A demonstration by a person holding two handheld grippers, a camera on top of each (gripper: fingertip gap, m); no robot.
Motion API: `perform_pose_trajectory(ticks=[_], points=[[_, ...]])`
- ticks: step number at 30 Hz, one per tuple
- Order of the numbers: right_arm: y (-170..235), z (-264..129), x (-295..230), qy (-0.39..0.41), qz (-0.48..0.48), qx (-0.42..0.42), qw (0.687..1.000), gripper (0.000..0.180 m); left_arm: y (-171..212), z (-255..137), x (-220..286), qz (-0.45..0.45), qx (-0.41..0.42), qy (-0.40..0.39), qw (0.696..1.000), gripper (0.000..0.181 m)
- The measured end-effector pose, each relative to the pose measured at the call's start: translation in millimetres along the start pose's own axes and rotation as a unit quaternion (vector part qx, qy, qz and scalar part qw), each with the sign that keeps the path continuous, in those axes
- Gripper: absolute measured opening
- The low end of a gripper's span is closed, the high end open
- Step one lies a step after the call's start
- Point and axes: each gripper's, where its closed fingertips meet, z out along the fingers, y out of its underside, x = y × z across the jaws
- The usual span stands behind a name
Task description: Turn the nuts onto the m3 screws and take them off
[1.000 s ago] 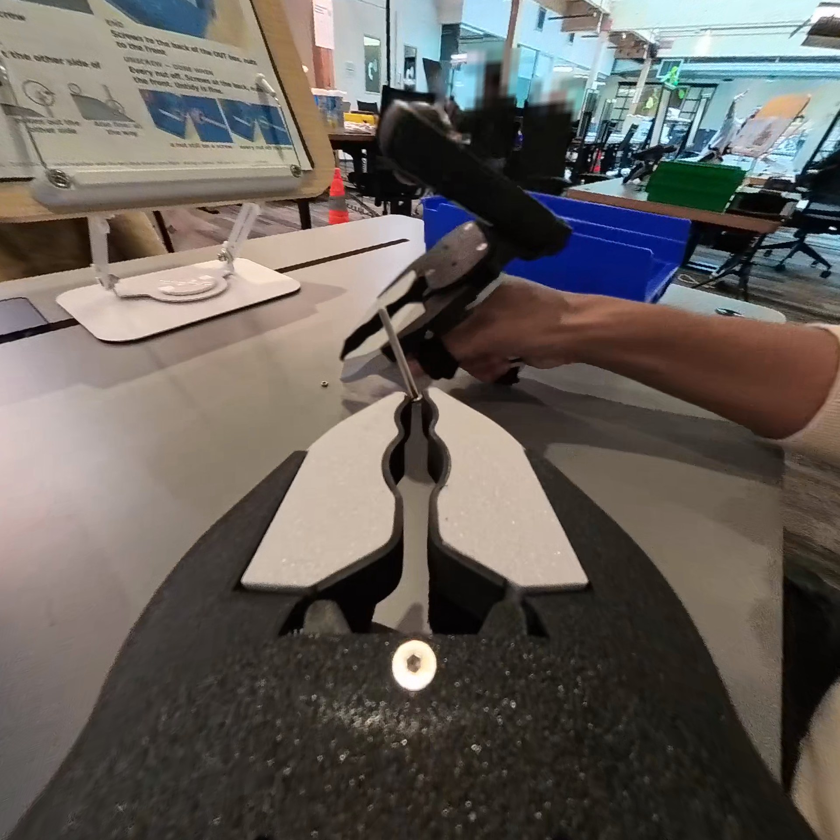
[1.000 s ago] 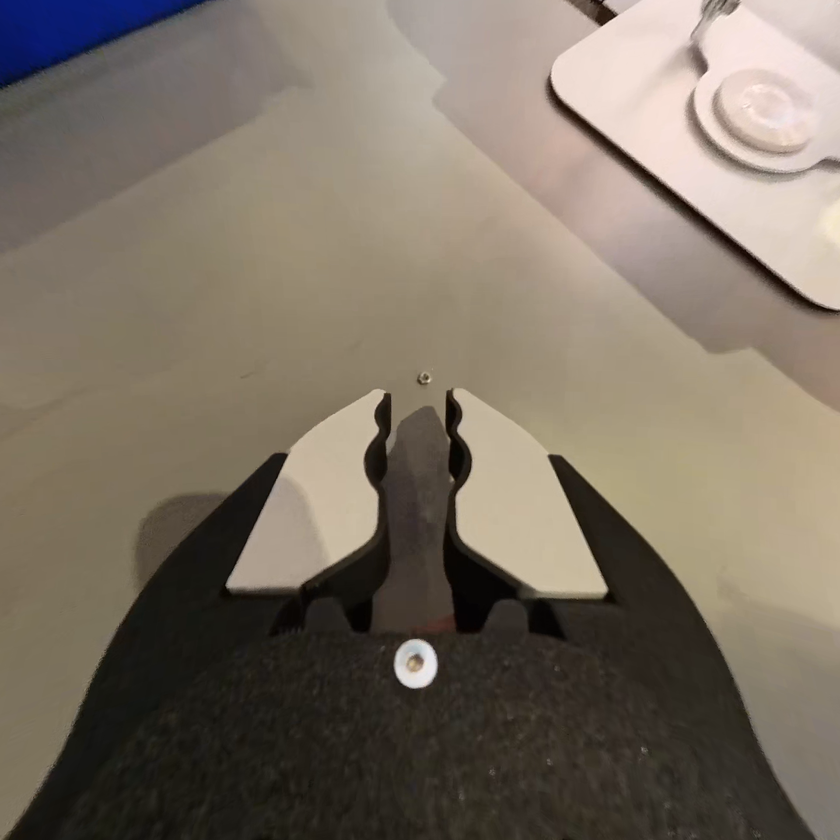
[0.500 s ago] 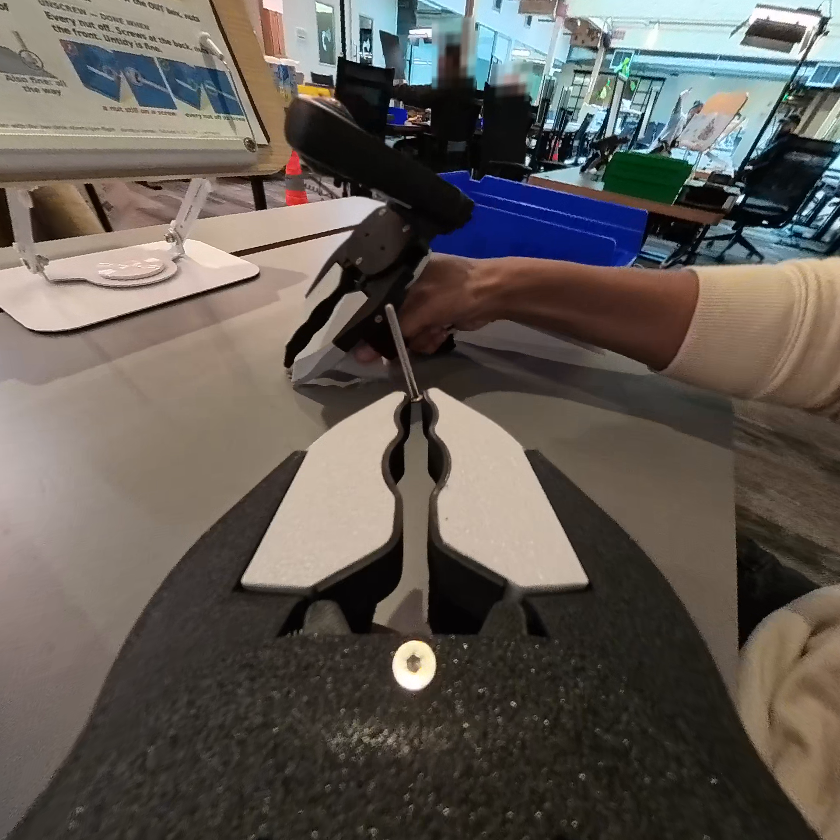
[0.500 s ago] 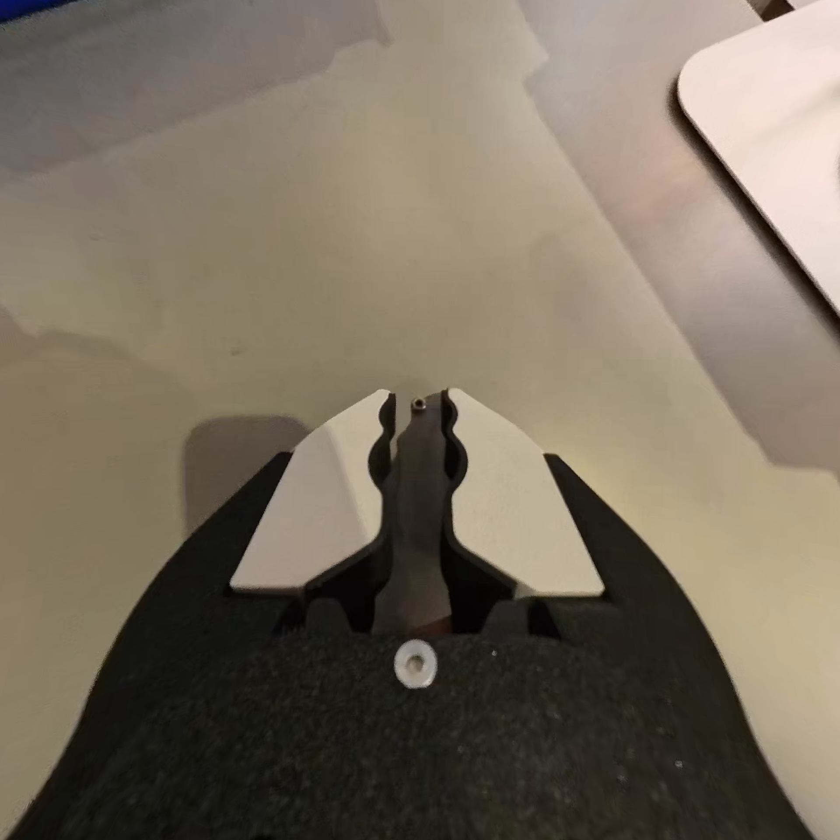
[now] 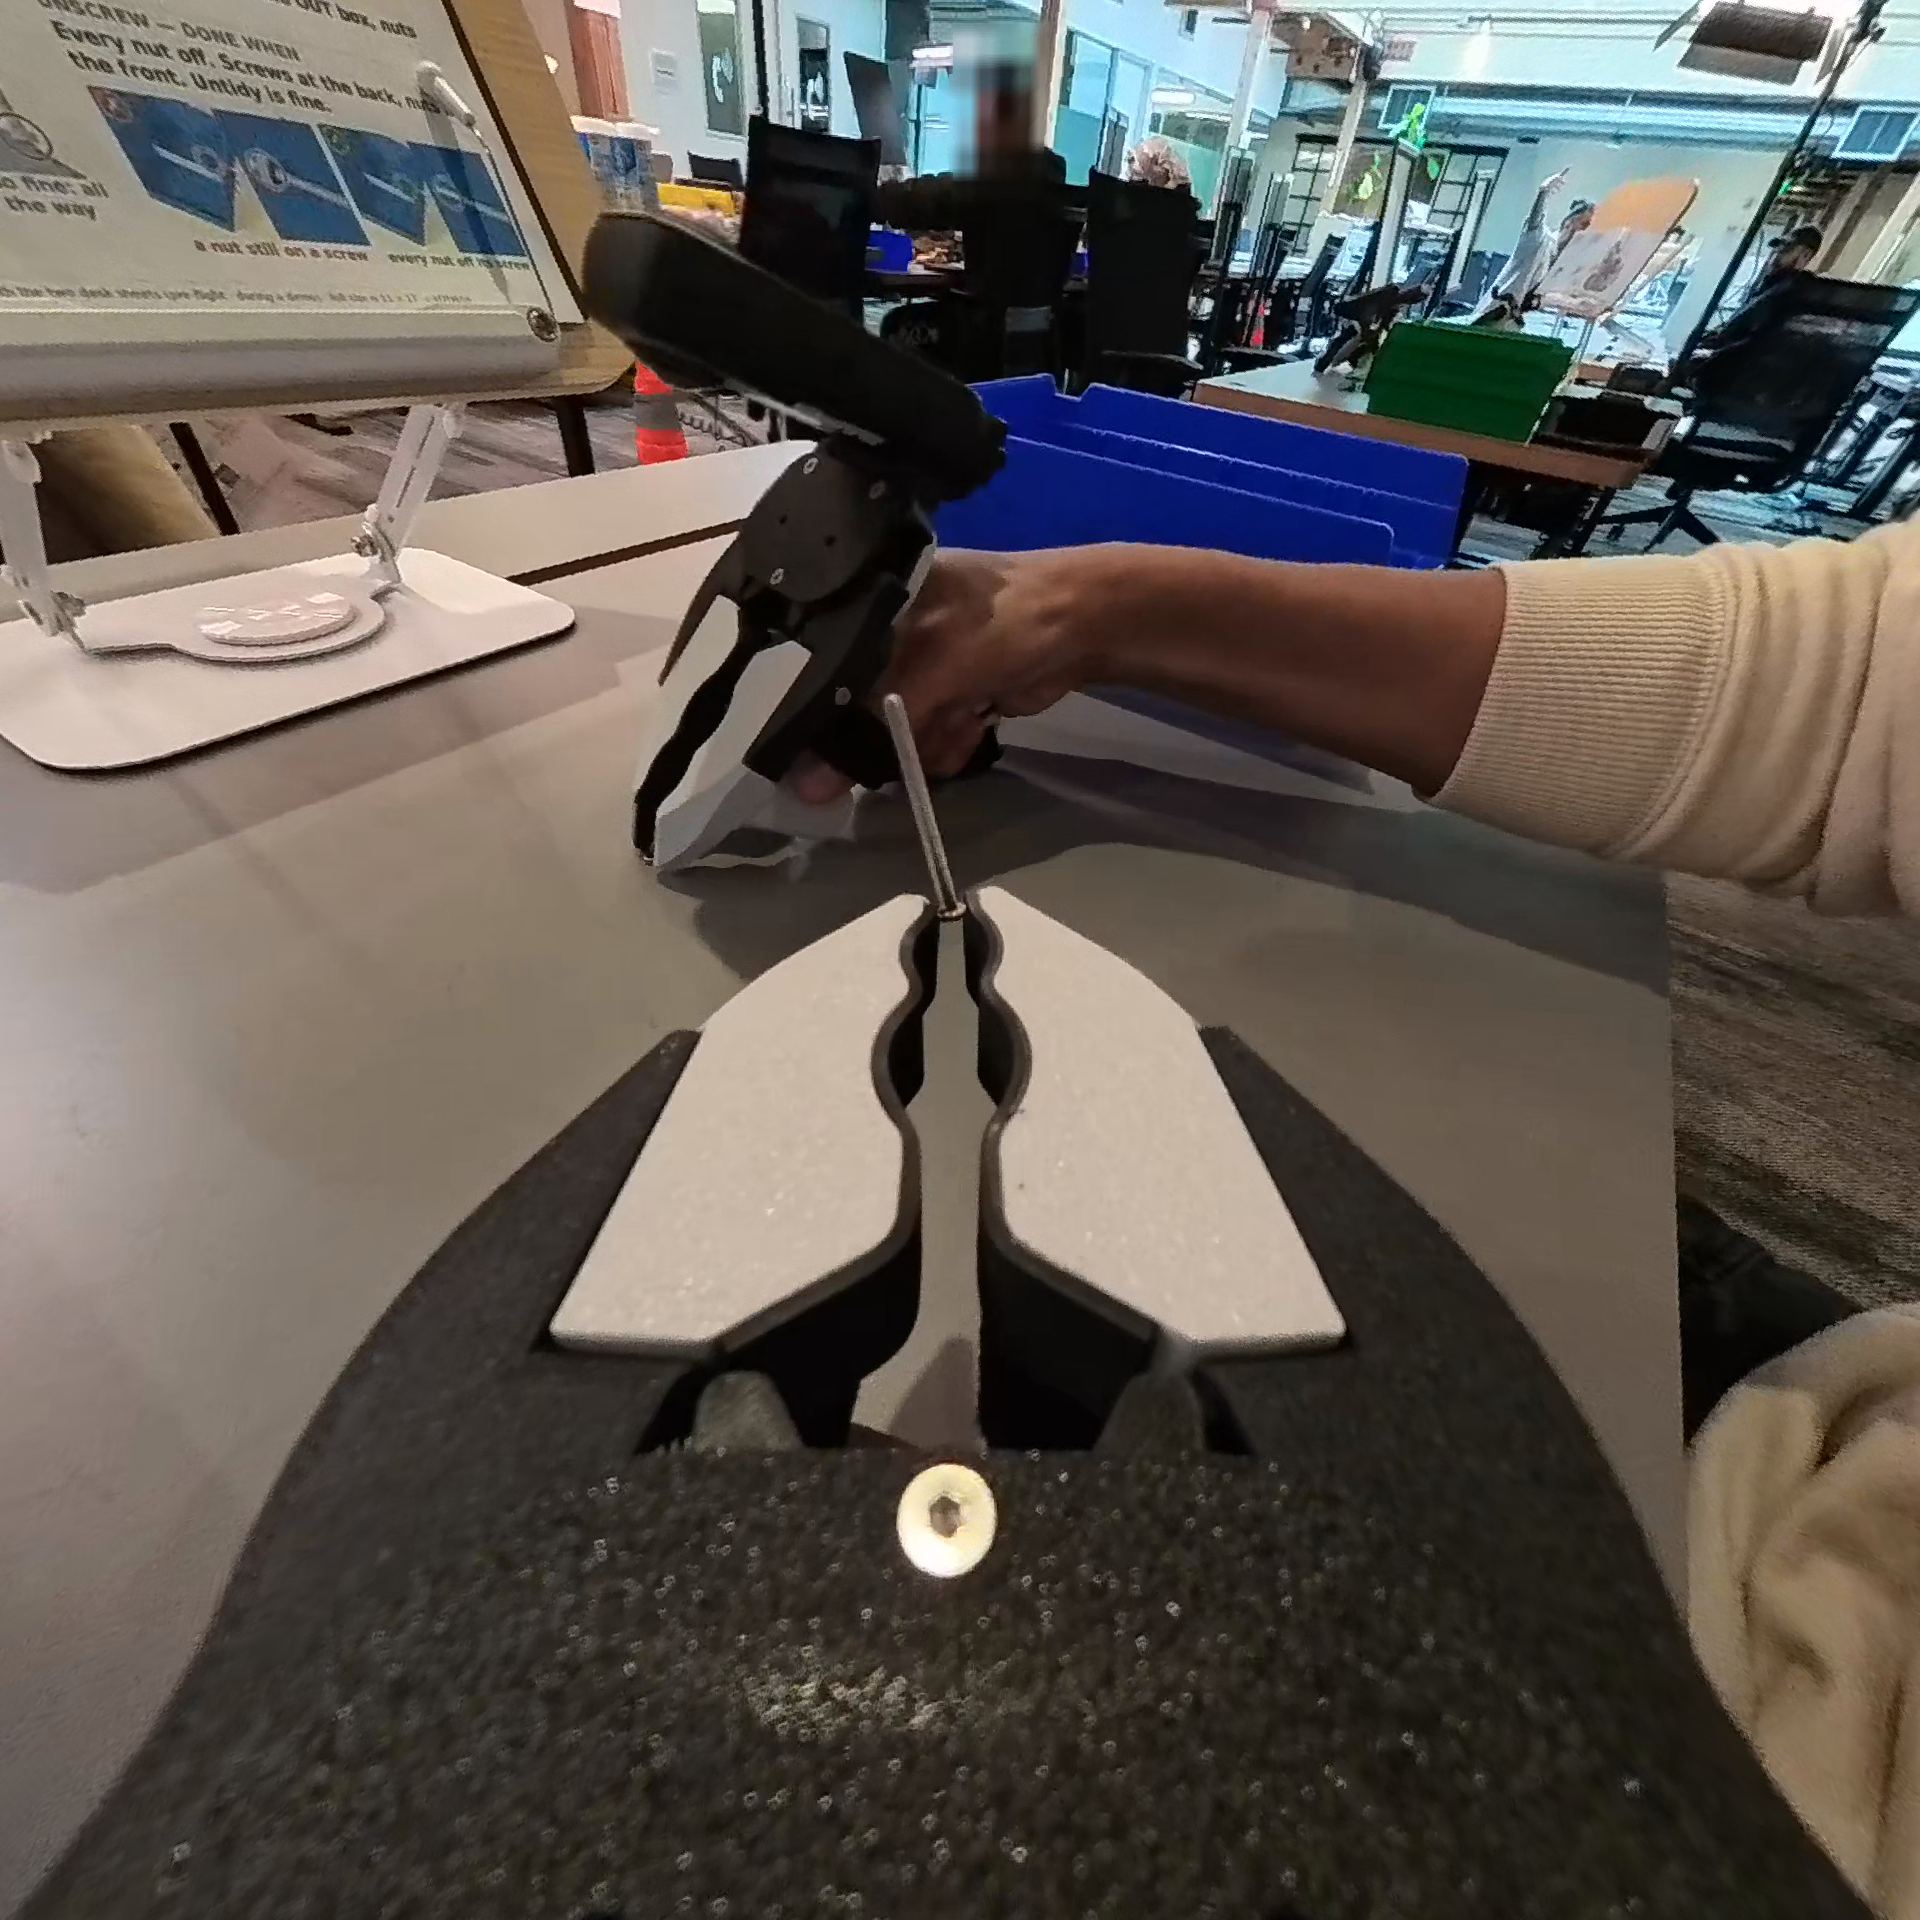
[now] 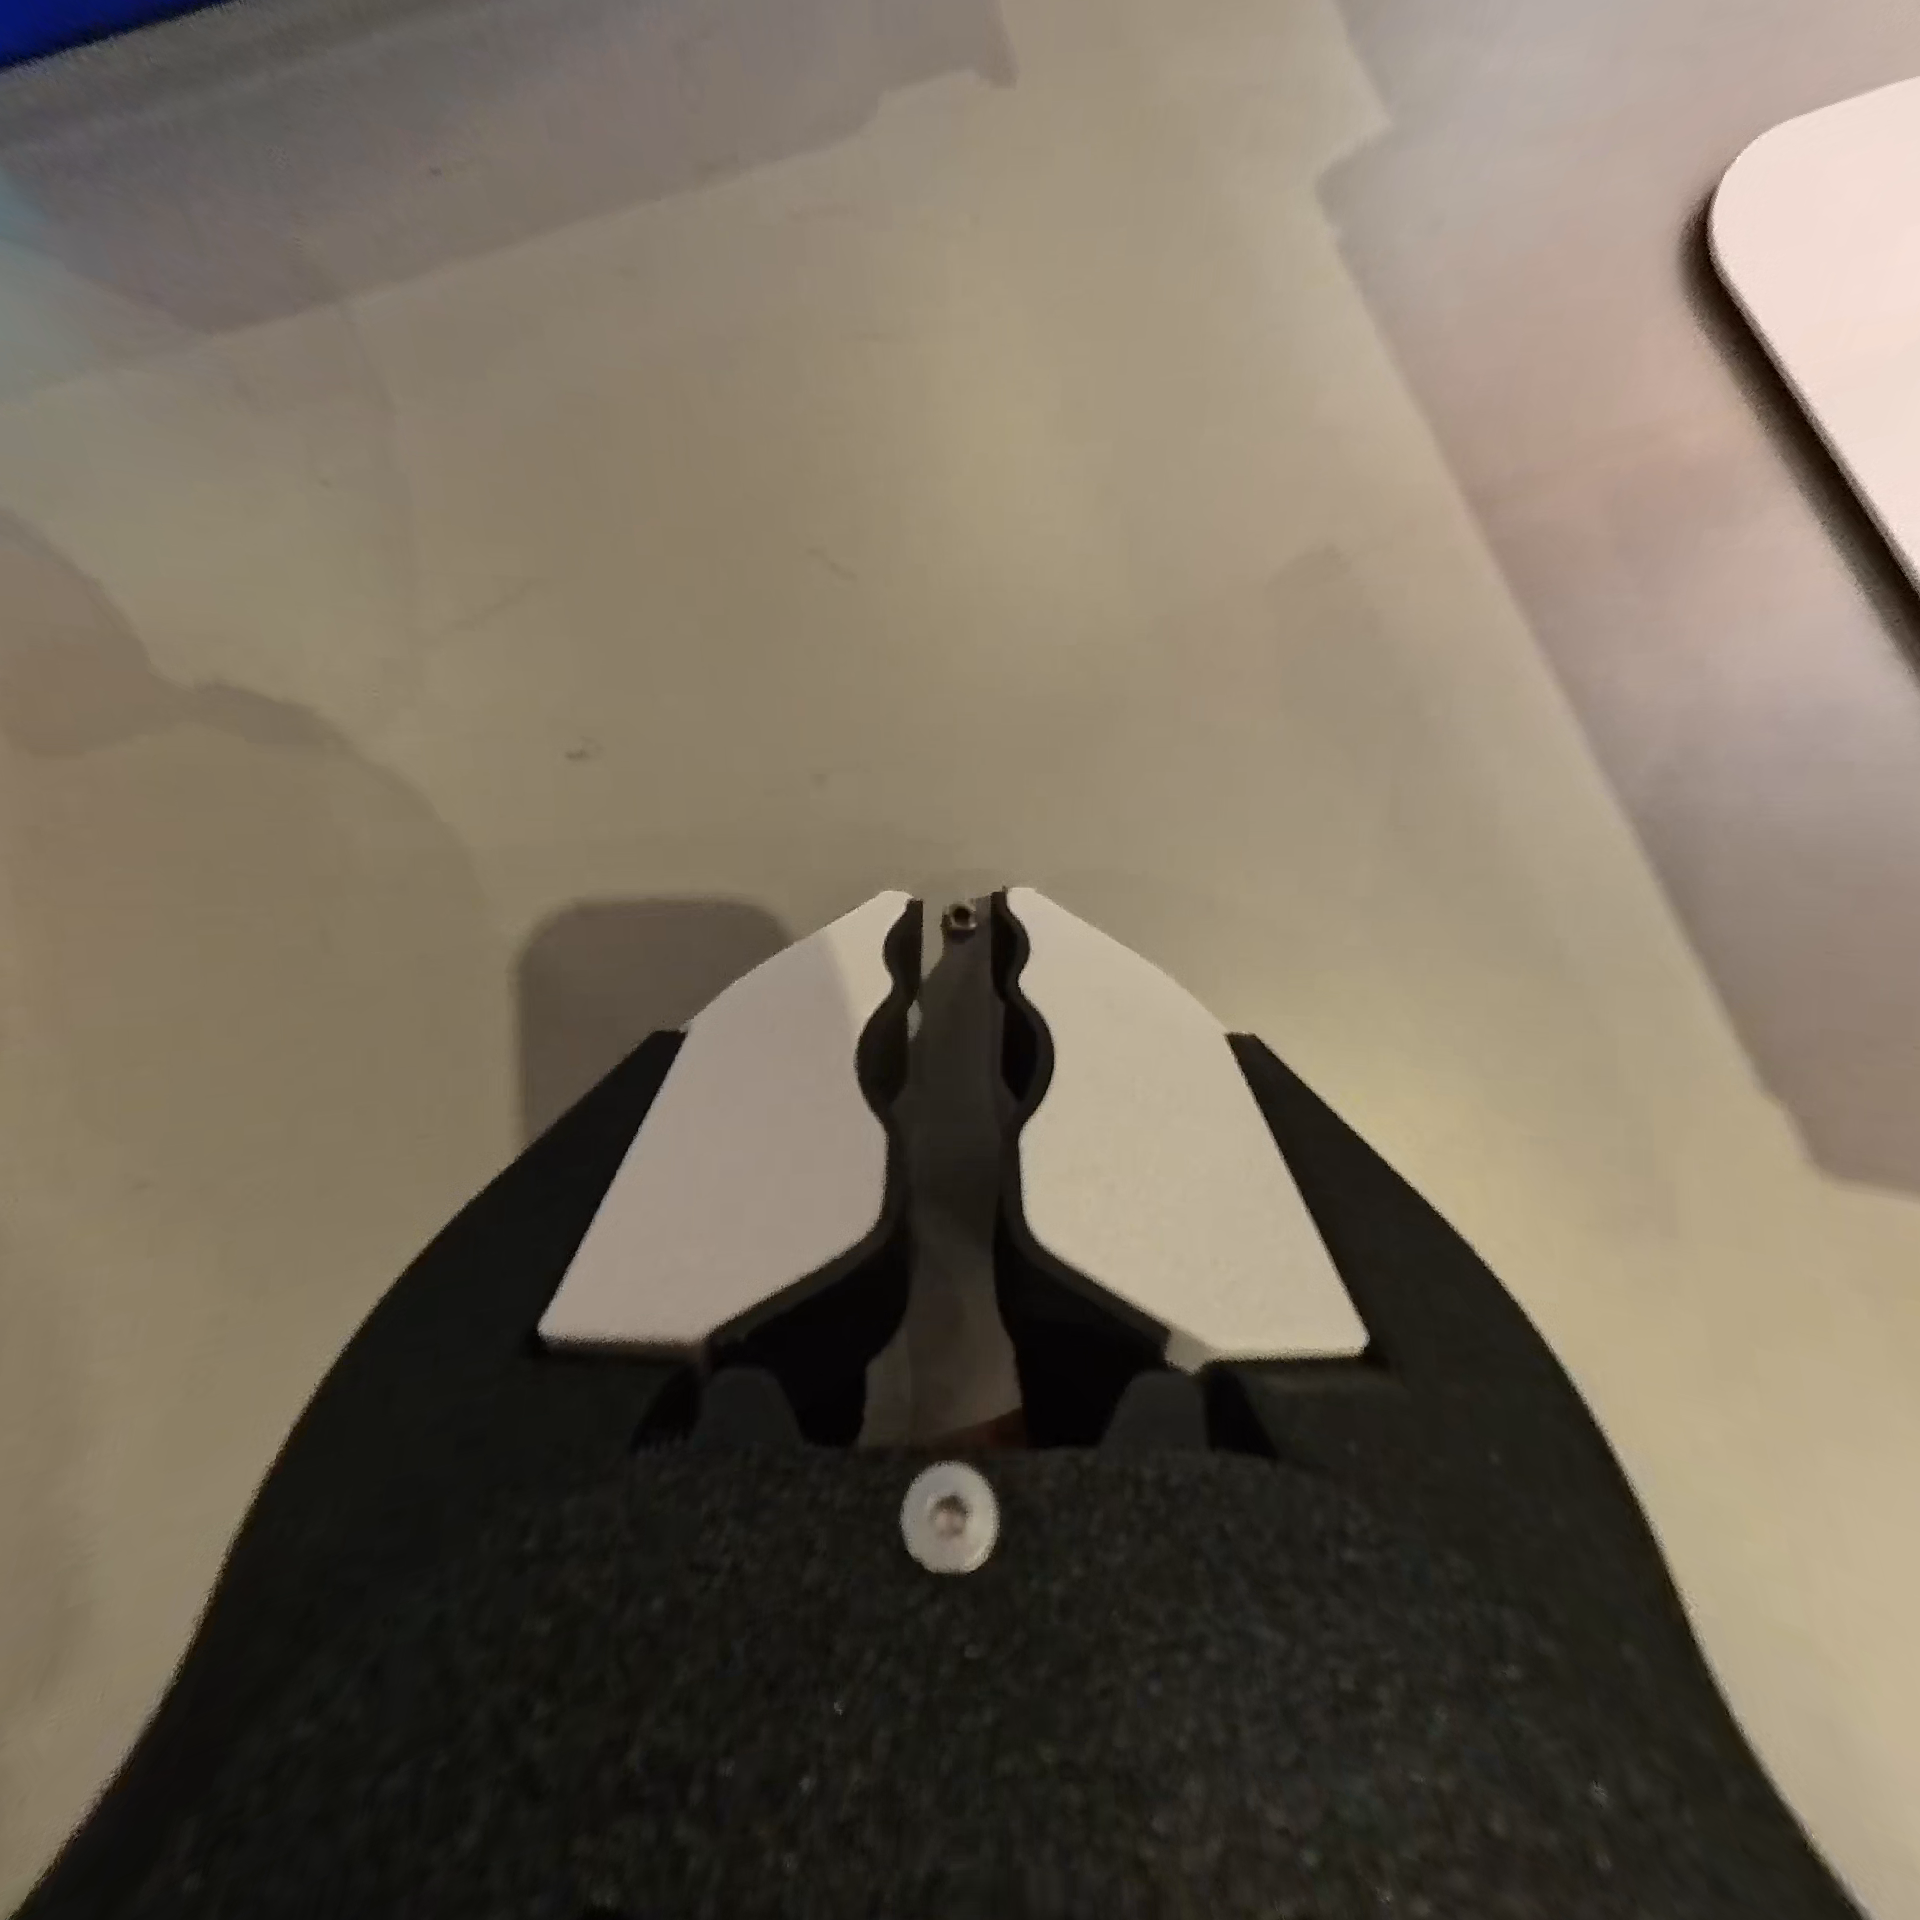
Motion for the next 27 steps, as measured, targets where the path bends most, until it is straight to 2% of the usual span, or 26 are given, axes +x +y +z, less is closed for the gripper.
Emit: perform_pose_trajectory(ticks=[5, 15, 18, 21, 24, 27], points=[[0, 0, 1, -0.002, 0.0, -0.002, 1.0, 0.006, 0, 0, 0, -0.003, 0.001, 0.002, 1.0, 0.004], [-1, -7, -4, 0.016, -0.015, 0.02, 1.0, 0.005, 1, 1, 0, -0.002, -0.004, 0.001, 1.0, 0.004], [-8, -29, -17, 0.044, -0.012, 0.075, 0.996, 0.005, 1, 1, -1, -0.003, -0.003, -0.002, 1.0, 0.004], [-21, -68, -39, 0.096, 0.002, 0.161, 0.982, 0.005, 1, 1, -2, -0.004, -0.005, -0.006, 1.0, 0.004], [-21, -109, -63, 0.174, 0.042, 0.238, 0.955, 0.005, 0, 1, -3, -0.011, -0.002, -0.005, 1.0, 0.004], [-1, -127, -88, 0.233, 0.092, 0.27, 0.93, 0.005, -2, -1, -5, -0.032, 0.007, 0.008, 0.999, 0.004]])
